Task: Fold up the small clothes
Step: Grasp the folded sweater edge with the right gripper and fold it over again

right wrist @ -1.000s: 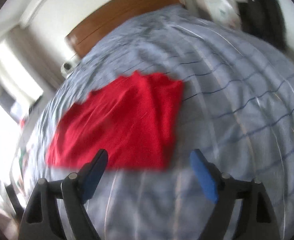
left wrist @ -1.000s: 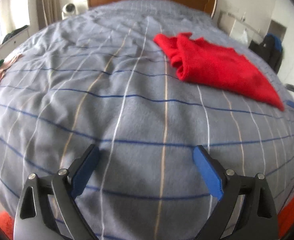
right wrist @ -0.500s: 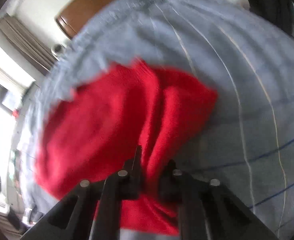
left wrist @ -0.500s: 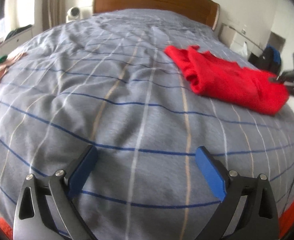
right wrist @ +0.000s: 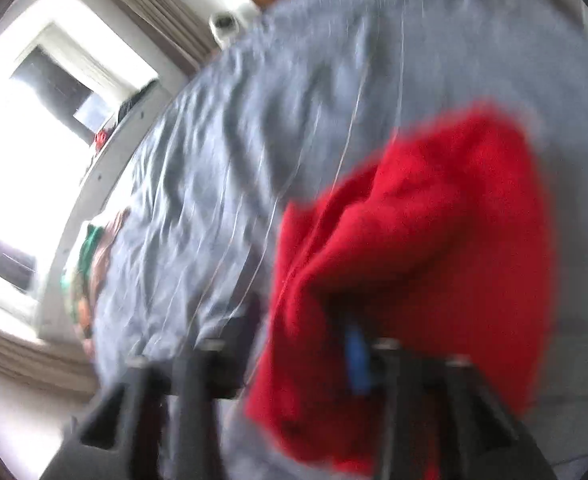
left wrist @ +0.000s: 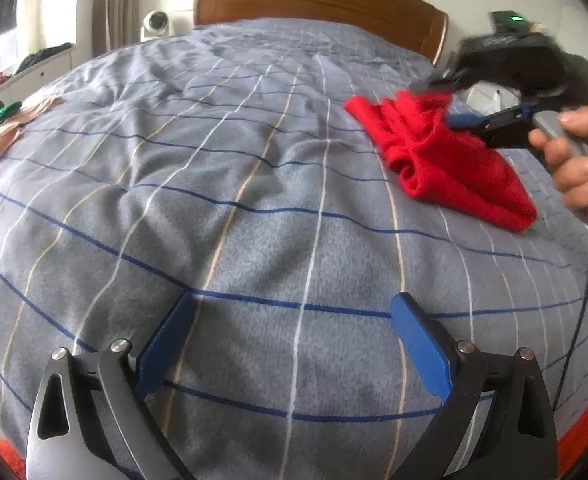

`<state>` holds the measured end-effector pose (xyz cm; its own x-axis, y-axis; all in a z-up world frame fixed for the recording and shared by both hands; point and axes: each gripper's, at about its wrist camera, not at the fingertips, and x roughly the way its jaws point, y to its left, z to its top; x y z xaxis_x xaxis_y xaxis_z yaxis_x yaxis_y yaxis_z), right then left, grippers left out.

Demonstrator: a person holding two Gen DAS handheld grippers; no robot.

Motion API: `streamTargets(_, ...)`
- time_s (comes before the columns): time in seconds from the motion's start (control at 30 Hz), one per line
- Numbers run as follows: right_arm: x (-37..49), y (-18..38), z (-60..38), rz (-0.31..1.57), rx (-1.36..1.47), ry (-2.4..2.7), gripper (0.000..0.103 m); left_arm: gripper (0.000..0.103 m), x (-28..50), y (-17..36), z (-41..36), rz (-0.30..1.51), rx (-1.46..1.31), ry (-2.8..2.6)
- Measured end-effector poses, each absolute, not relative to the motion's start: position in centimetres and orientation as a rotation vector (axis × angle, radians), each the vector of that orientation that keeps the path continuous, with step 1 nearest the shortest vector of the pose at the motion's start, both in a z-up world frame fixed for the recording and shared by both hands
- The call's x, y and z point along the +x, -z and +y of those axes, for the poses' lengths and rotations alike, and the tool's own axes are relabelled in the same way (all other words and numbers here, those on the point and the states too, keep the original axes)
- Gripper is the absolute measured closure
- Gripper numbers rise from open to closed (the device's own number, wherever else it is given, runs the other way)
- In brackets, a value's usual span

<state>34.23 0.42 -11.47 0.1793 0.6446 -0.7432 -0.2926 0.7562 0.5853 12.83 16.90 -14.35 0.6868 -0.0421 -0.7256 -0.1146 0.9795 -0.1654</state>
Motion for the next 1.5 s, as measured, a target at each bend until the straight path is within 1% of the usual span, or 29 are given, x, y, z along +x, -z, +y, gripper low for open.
streamTargets(0.13, 32.5, 7.8, -3.2, 1.071, 0.482, -0.829, 0.056, 0.004, 13.0, 14.3, 17.4, 0.816, -0.246, -0.038)
streamTargets(0.2, 32.0, 7.0, -5.0, 1.018, 0.494, -0.823, 0.055, 0.004, 13.1, 14.4, 17.4, 0.817, -0.252, -0.044)
streamTargets(0.27, 32.0, 7.7, -5.5, 1.031, 0.427, -0.764, 0.055, 0.004, 13.3, 14.5, 17.4, 0.818, -0.243, -0.050)
streamTargets(0.33, 32.2, 9.0, -4.7, 1.059, 0.417, -0.766, 0.057, 0.004, 13.1, 14.5, 17.2, 0.817, -0.227, -0.051)
streamTargets(0.4, 31.9, 10.7, -3.0, 1.076, 0.399, -0.816, 0.070, 0.004, 13.0, 14.5, 17.1, 0.815, -0.213, -0.050)
streamTargets(0.47, 30.7, 13.5, -1.1, 1.153, 0.296, -0.804, 0.072, 0.004, 12.9, 14.6, 17.0, 0.814, -0.207, -0.051)
streamTargets(0.5, 29.7, 14.7, -0.3, 1.182, 0.234, -0.799, 0.072, 0.004, 12.9, 14.6, 16.9, 0.814, -0.204, -0.052)
streamTargets(0.57, 28.6, 14.6, 0.1, 1.152, 0.181, -0.823, 0.073, 0.004, 12.8, 14.6, 16.8, 0.814, -0.195, -0.056)
streamTargets(0.63, 27.7, 13.0, -1.4, 1.135, 0.213, -0.844, 0.073, 0.004, 12.9, 14.6, 16.6, 0.816, -0.186, -0.060)
streamTargets(0.7, 27.1, 10.4, -4.3, 1.052, 0.235, -0.836, 0.073, 0.003, 13.0, 14.7, 16.6, 0.817, -0.182, -0.061)
streamTargets(0.77, 26.9, 9.0, -7.0, 1.000, 0.233, -0.791, 0.072, 0.002, 13.1, 14.7, 16.5, 0.817, -0.177, -0.065)
streamTargets(0.83, 27.5, 9.5, -8.7, 1.021, 0.260, -0.751, 0.072, 0.002, 13.0, 14.7, 16.3, 0.818, -0.168, -0.069)
streamTargets(0.93, 28.5, 14.1, -10.4, 1.184, 0.310, -0.685, 0.072, 0.002, 12.5, 13.9, 16.7, 0.838, -0.217, -0.057)
streamTargets(0.97, 28.0, 15.3, -10.7, 1.208, 0.322, -0.694, 0.075, 0.002, 12.4, 13.4, 16.9, 0.835, -0.250, -0.037)
streamTargets(1.07, 26.7, 14.4, -12.0, 1.155, 0.352, -0.739, 0.075, 0.002, 14.1, 10.5, 18.5, 0.784, -0.426, 0.106)
streamTargets(1.13, 26.9, 13.1, -12.8, 1.109, 0.354, -0.736, 0.062, 0.001, 17.6, 8.2, 19.2, 0.753, -0.489, 0.175)
streamTargets(1.17, 27.3, 12.4, -13.3, 1.080, 0.357, -0.718, 0.042, 0.001, 19.6, 7.5, 19.2, 0.757, -0.505, 0.204)
streamTargets(1.2, 28.1, 11.8, -13.9, 1.051, 0.368, -0.687, 0.025, 0.001, 22.2, 7.1, 19.0, 0.786, -0.510, 0.232)
streamTargets(1.23, 29.1, 11.4, -14.4, 1.029, 0.390, -0.652, 0.022, 0.001, 25.1, 7.2, 18.5, 0.836, -0.500, 0.247)
streamTargets(1.33, 32.9, 11.7, -15.5, 1.030, 0.492, -0.599, 0.022, 0.003, 30.7, 9.6, 17.4, 0.978, -0.504, 0.212)
streamTargets(1.4, 35.2, 13.1, -15.4, 1.051, 0.578, -0.571, 0.022, 0.005, 33.0, 11.8, 16.9, 1.072, -0.563, 0.218)
streamTargets(1.5, 37.7, 15.4, -14.7, 1.122, 0.685, -0.581, 0.022, 0.005, 35.0, 13.3, 15.9, 1.119, -0.594, 0.260)
